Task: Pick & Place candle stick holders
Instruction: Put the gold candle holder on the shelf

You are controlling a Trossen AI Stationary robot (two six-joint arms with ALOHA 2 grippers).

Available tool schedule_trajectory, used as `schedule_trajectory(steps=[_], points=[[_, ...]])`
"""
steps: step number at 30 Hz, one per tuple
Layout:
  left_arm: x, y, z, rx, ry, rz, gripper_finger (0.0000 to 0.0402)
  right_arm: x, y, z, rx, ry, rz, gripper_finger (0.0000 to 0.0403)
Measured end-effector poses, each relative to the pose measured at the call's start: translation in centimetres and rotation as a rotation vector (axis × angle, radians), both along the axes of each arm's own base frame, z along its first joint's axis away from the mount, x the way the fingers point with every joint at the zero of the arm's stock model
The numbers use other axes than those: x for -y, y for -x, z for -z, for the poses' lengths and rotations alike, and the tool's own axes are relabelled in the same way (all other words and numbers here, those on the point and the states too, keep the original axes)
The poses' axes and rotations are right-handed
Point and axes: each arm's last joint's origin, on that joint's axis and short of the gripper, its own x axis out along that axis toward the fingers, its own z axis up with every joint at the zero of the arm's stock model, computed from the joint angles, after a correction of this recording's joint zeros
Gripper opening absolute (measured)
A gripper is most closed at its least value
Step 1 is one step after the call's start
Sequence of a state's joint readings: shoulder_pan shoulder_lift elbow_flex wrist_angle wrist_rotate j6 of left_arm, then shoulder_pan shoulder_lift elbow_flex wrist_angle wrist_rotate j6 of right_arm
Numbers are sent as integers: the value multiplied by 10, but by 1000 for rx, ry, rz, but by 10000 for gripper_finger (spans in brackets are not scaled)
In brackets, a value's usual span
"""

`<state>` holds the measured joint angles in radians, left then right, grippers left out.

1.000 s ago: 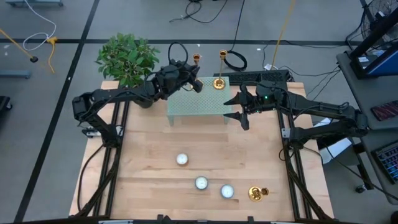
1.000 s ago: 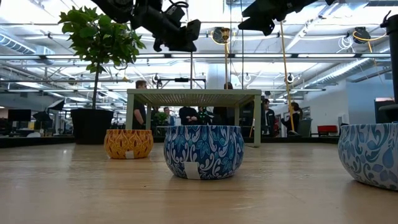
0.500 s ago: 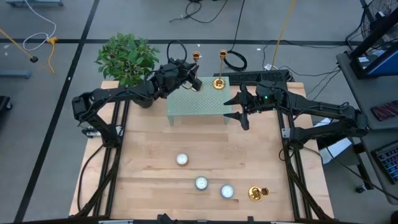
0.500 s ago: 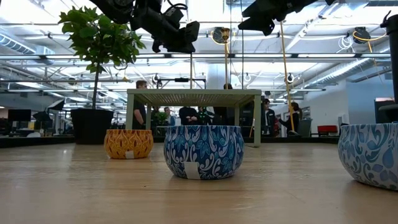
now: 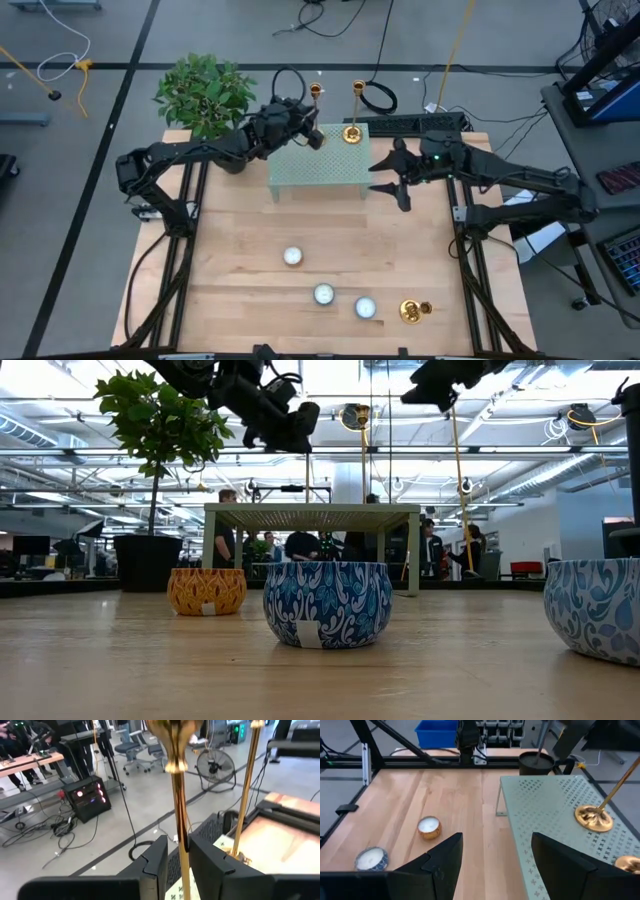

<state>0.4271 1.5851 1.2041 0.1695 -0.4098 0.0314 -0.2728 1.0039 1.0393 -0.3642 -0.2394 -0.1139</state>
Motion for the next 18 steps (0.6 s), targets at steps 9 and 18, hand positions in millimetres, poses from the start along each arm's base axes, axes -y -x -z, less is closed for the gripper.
schedule_trajectory(steps=[9, 18], points=[[4, -2, 1, -50, -26, 22, 84, -13, 28, -5, -47, -42, -13, 229], [32, 10, -13, -171, -61, 94, 84, -34, 34, 1, -133, -79, -113, 229]])
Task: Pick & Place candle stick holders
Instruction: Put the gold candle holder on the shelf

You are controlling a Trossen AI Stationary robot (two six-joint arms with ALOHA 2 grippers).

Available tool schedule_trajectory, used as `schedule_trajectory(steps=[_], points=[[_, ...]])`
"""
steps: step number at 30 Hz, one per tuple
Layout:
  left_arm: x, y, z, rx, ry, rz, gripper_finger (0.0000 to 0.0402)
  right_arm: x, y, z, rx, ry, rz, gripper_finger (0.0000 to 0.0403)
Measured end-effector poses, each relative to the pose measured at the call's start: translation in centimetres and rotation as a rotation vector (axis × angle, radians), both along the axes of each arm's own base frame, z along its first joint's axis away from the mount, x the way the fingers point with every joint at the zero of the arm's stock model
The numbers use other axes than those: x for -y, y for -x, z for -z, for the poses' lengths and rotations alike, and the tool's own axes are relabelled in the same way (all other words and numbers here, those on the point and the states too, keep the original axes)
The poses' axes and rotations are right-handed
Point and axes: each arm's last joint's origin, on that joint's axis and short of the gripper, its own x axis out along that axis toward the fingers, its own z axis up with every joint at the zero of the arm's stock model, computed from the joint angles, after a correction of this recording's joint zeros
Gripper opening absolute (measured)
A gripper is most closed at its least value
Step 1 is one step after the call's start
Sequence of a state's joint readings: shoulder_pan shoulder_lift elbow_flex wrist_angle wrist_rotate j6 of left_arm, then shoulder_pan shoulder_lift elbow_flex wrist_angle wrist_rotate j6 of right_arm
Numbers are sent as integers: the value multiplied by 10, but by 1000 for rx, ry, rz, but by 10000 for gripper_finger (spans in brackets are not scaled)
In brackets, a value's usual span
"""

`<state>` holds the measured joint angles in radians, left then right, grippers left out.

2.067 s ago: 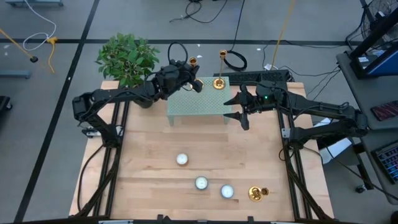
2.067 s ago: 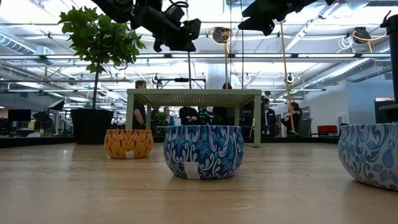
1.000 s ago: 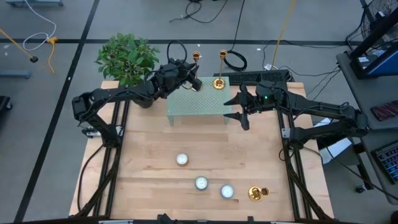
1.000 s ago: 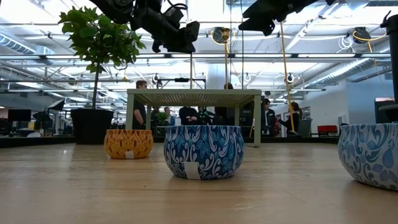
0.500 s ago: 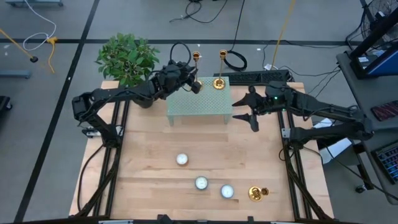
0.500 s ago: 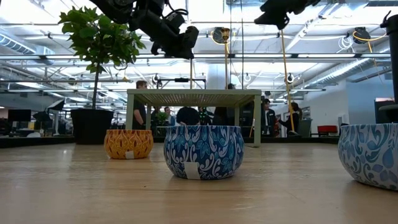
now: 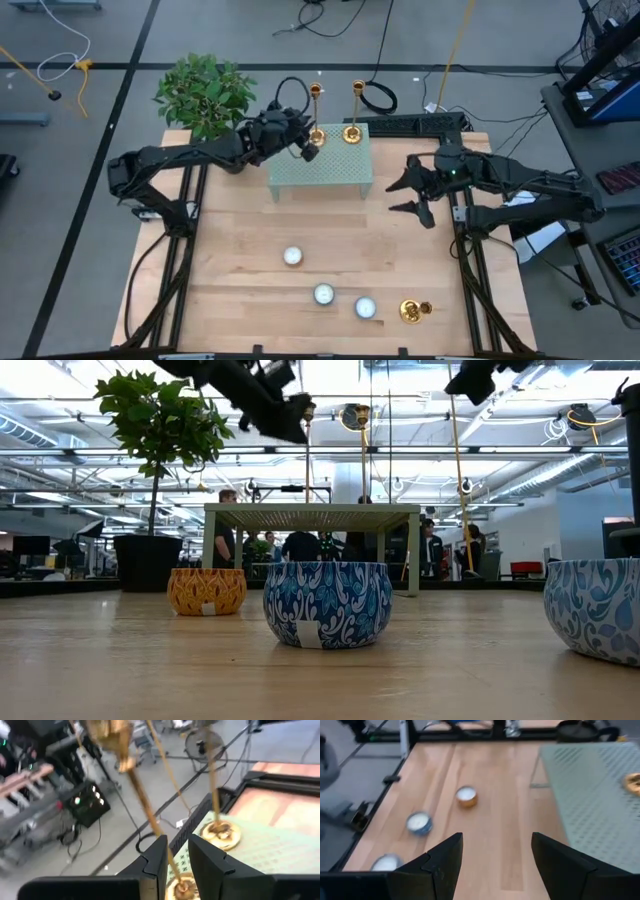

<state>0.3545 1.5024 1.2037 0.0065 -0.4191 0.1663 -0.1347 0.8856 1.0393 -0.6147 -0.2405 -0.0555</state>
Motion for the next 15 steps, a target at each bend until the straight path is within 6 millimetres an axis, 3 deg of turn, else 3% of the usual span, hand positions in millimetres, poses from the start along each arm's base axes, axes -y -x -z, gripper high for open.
schedule_trajectory(steps=[8, 15], points=[[50, 21, -25, -45, 18, 184, 83, -22, 11, 20, -165, -10, -139, 225], [87, 41, -41, -41, 79, 377, 83, -42, 25, 51, -222, -172, -352, 215]])
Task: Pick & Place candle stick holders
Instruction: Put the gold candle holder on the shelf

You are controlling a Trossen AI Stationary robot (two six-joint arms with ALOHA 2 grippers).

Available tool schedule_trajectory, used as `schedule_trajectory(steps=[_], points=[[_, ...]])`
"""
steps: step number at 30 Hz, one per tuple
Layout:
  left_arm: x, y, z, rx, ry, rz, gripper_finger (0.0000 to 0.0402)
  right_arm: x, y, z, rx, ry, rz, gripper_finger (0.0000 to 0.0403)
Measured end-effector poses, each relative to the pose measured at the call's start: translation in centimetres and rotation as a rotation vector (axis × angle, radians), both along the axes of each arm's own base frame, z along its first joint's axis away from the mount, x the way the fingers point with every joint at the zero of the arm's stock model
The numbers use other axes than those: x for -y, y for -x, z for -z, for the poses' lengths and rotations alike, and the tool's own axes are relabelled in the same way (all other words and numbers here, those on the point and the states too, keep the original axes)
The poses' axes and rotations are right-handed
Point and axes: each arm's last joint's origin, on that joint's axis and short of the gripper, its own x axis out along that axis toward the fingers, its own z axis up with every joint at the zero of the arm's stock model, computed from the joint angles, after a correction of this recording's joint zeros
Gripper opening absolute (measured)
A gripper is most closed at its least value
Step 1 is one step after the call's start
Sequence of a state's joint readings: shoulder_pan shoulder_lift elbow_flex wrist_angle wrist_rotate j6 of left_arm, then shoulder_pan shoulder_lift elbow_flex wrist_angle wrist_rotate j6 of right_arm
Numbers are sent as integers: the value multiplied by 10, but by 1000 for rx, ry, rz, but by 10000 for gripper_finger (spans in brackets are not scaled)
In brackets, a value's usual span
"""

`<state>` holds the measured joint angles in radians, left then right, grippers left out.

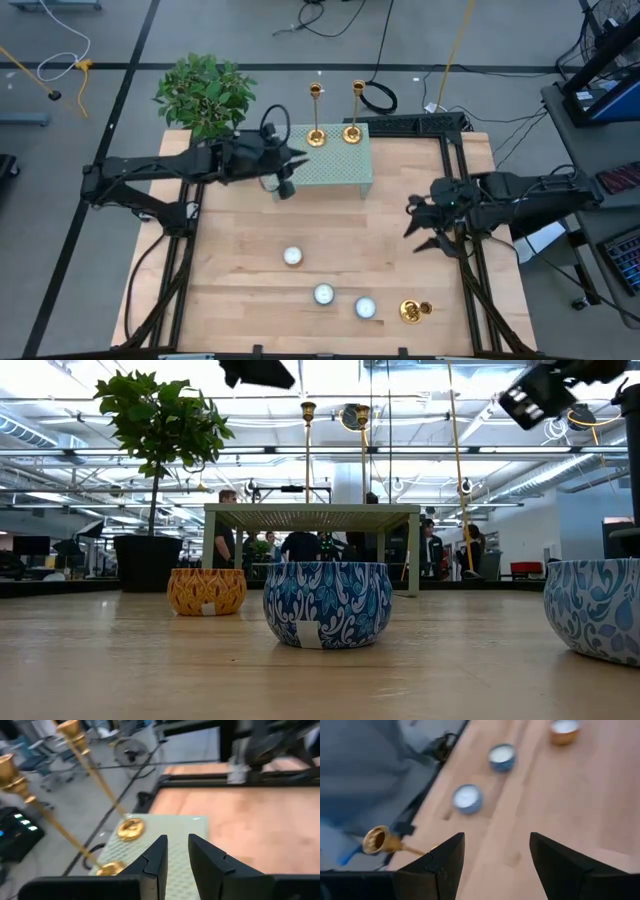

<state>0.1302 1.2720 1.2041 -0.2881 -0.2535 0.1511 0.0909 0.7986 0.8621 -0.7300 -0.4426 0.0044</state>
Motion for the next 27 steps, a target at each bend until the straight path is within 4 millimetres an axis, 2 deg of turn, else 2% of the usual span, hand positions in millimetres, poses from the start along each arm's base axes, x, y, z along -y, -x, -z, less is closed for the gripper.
schedule_trajectory(steps=[5, 10, 19, 24, 27], points=[[16, 8, -4, 4, 85, 107, 83, -13, 8, 24, 4, -101, -103, 212], [27, 6, -2, -14, 84, 183, 83, -26, 16, 47, -1, -152, -233, 212], [36, 6, -2, -15, 83, 216, 81, -46, 21, 92, 23, -258, -329, 212], [37, 6, -2, -19, 72, 225, 83, -56, 22, 118, 125, -346, -363, 212], [37, 2, 2, -34, 75, 224, 98, -59, 25, 129, 188, -368, -348, 212]])
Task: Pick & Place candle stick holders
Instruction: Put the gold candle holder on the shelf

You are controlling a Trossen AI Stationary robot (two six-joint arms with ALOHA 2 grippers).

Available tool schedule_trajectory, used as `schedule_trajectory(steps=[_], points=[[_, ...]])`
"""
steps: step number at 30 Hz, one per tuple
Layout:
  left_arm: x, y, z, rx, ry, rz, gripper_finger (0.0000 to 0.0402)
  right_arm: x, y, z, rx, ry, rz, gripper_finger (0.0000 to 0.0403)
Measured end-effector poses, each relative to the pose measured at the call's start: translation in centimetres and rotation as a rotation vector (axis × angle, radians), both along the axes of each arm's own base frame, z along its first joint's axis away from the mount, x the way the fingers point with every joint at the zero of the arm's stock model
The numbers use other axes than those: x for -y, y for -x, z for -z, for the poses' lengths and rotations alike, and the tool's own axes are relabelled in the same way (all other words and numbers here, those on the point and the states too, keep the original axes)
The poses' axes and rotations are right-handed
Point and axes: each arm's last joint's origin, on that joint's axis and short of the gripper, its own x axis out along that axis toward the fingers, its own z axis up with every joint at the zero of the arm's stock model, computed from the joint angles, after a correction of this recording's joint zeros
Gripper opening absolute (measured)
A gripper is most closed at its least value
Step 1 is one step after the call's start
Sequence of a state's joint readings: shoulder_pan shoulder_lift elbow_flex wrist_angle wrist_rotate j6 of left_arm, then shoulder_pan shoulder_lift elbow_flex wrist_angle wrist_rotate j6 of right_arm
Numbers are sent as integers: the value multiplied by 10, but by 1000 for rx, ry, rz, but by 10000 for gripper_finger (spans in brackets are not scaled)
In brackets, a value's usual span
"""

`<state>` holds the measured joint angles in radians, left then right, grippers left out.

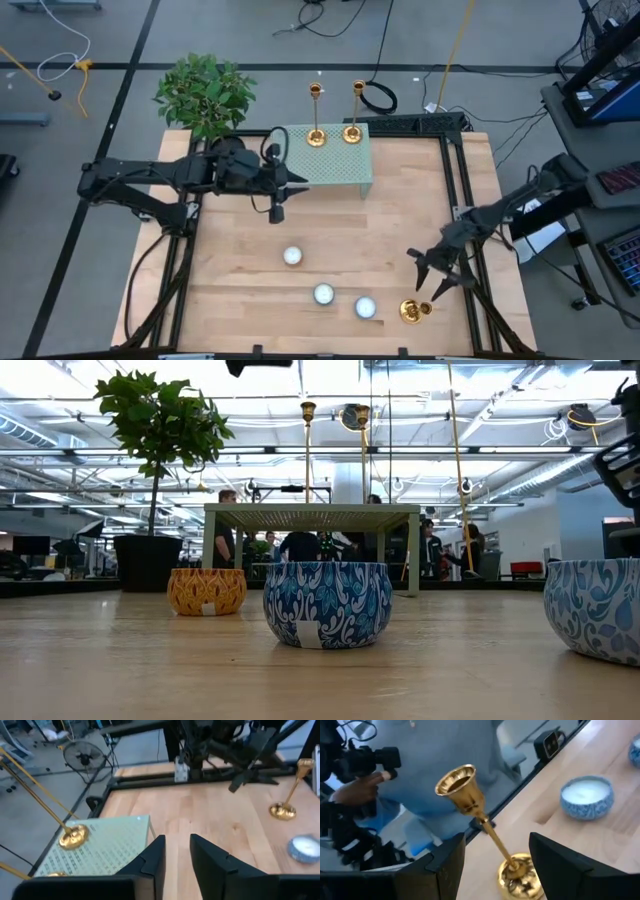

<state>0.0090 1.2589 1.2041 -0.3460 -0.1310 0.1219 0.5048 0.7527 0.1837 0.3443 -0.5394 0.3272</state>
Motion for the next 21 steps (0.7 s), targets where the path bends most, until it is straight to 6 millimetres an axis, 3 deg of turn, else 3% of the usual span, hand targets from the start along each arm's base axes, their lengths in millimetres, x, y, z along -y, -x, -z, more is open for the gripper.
schedule_trajectory(steps=[6, 11, 21], points=[[-1, -7, 5, -15, -18, -22, 167, -6, 2, 10, 59, 30, 49, 212], [-1, -11, 9, -29, -22, -30, 209, -16, 3, 12, 91, 42, -16, 212], [-1, -12, 10, -29, -16, -32, 198, -31, -1, 20, 189, 86, -27, 202]])
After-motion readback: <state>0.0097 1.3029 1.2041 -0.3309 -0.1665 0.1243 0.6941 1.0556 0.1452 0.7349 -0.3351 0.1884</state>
